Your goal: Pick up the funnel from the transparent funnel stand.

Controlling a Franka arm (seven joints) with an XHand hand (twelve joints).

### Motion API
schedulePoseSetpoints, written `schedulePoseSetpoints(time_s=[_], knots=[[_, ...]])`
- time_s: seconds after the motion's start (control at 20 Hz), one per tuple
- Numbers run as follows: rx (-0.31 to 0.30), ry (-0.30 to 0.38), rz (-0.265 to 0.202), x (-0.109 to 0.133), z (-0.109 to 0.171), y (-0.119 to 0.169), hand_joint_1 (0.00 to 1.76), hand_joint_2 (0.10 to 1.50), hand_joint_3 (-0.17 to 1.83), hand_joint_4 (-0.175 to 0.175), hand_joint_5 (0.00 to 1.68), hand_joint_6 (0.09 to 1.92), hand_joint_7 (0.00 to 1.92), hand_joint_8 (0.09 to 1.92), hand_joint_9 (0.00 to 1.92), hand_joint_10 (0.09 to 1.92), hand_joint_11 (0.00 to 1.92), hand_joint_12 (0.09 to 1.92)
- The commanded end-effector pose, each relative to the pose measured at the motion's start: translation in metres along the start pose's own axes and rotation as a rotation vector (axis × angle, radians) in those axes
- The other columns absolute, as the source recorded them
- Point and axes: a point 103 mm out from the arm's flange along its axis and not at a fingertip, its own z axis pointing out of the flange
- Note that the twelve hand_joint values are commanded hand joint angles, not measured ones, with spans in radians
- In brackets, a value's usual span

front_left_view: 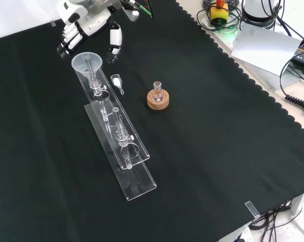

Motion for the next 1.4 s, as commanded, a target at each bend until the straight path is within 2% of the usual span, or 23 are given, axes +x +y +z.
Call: schedulePoseSetpoints(time_s=[0.05,0.35,0.75,1.15,1.4], knots=[[0.009,-0.006,0.004,-0.002,0.003,0.003,0.62,0.68,0.47,0.004,0.06,0.09,0.00,0.22,0.03,0.89,0.27,1.52],[0.003,0.009,-0.021,-0.002,0.005,0.005,0.62,0.66,0.49,0.015,0.00,0.09,0.00,0.16,0.04,0.92,0.31,1.51],[0.009,-0.015,-0.040,0.008,0.007,0.009,0.62,0.65,0.49,0.023,0.00,0.09,0.00,0.19,0.12,0.90,0.39,1.47],[0.028,-0.100,-0.022,0.010,0.006,0.016,0.66,0.65,0.49,0.041,0.00,0.09,0.00,0.20,0.12,0.89,0.40,1.46],[0.031,-0.129,-0.011,0.006,0.004,0.020,0.69,0.65,0.49,0.049,0.03,0.09,0.00,0.22,0.12,0.89,0.39,1.46]])
